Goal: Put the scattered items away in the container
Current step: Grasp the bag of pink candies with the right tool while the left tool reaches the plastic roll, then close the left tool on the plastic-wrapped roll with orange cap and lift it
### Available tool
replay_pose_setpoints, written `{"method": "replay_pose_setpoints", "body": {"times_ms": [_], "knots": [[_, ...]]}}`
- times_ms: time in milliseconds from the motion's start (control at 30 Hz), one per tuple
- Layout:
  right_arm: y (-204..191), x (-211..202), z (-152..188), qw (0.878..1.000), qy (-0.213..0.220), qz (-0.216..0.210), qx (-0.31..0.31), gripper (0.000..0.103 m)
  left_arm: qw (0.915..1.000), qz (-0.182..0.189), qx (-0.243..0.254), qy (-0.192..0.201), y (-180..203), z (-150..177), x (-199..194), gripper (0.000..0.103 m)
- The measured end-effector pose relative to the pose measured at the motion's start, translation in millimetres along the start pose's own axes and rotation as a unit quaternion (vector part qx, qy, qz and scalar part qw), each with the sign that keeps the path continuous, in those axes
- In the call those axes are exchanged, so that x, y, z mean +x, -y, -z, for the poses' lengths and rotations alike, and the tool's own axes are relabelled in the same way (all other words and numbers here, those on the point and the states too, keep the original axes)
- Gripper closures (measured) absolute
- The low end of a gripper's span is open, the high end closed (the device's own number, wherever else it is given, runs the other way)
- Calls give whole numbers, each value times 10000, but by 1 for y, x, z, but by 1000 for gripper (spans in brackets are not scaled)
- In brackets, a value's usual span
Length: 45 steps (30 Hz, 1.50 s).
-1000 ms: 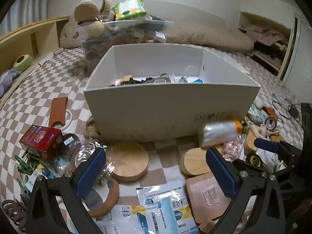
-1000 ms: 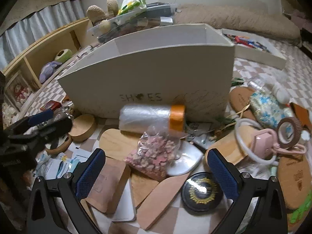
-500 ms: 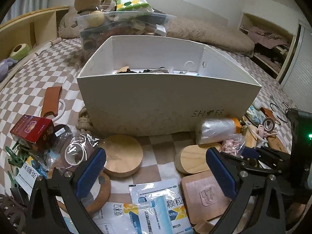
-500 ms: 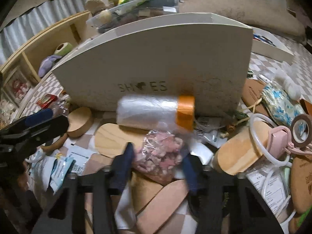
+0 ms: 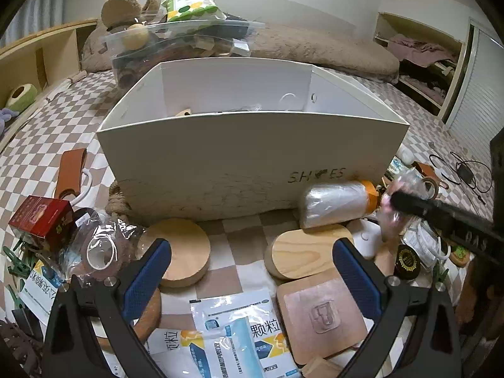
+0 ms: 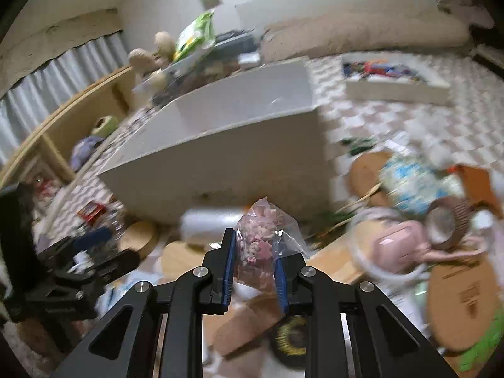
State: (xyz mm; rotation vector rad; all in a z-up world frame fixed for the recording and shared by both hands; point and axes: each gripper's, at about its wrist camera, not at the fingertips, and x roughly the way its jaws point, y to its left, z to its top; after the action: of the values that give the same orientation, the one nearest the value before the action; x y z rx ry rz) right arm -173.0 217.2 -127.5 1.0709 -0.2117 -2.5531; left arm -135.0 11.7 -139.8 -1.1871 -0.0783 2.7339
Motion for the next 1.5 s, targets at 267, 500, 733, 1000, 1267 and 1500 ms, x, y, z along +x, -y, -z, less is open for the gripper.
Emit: {"method": "replay_pose_setpoints", "body": {"times_ms": [267,500,733,1000,1267,1500], "knots": [[18,19,-6,9973,-173,689,-201,80,10000,67,1,42,3,0,-1,0],[-4,39,-2,9973,-403,471,-402,80,9998,177,-59,103,3,-3,1,0],[-33,53,2,9960,-555,-129,-685,81,9996,229,-140,63,3,-5,5,0],[-45,50,2,9941,-518,-549,-779,81,9994,154,-292,84,-7,-9,9,0],[-17,24,-5,9977,-216,-630,-153,81,9975,485,-491,-171,-6,-12,27,0],[-14,24,-3,9977,-241,-624,-71,81,9936,682,-818,-381,-5,-14,47,0]]}}
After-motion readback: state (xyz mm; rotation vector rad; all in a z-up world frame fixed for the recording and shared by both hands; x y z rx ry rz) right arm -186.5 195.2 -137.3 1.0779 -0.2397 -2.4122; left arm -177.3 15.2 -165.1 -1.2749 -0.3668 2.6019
